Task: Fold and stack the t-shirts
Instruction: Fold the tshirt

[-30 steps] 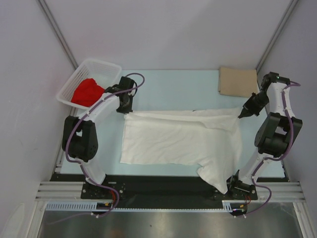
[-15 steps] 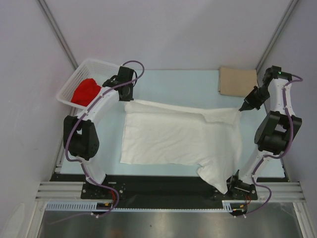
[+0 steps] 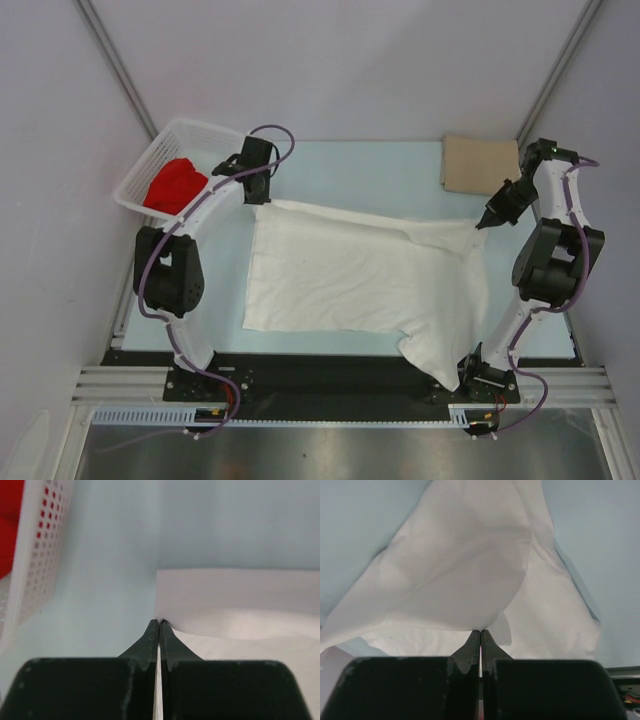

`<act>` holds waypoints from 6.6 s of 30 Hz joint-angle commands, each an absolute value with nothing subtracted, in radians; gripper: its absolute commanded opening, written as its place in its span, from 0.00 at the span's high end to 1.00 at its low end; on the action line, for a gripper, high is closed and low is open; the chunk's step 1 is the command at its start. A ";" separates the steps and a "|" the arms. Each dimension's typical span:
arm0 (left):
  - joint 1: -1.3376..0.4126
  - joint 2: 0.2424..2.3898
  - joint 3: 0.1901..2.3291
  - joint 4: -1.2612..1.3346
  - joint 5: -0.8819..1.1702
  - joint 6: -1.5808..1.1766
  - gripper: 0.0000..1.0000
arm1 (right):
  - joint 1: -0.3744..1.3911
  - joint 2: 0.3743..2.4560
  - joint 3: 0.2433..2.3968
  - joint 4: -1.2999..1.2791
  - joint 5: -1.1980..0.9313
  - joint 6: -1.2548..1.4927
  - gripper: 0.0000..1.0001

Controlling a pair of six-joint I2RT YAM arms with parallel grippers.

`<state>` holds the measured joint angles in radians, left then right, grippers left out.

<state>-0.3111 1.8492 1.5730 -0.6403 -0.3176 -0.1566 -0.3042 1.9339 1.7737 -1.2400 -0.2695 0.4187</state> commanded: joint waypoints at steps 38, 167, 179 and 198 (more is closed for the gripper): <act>-0.307 1.776 1.371 -0.583 -0.282 -0.184 1.00 | -0.281 1.871 1.595 -1.120 -0.261 0.443 1.00; -0.301 1.703 1.282 -0.566 -0.008 -0.351 0.74 | -0.178 1.700 1.312 -1.069 -0.108 0.281 0.51; -0.298 1.829 1.223 -0.520 0.044 -0.348 0.86 | -0.095 1.718 1.235 -0.983 -0.003 0.247 0.53; -0.298 1.812 1.184 -0.512 0.061 -0.333 0.85 | -0.136 1.641 1.117 -0.704 -0.173 0.454 0.88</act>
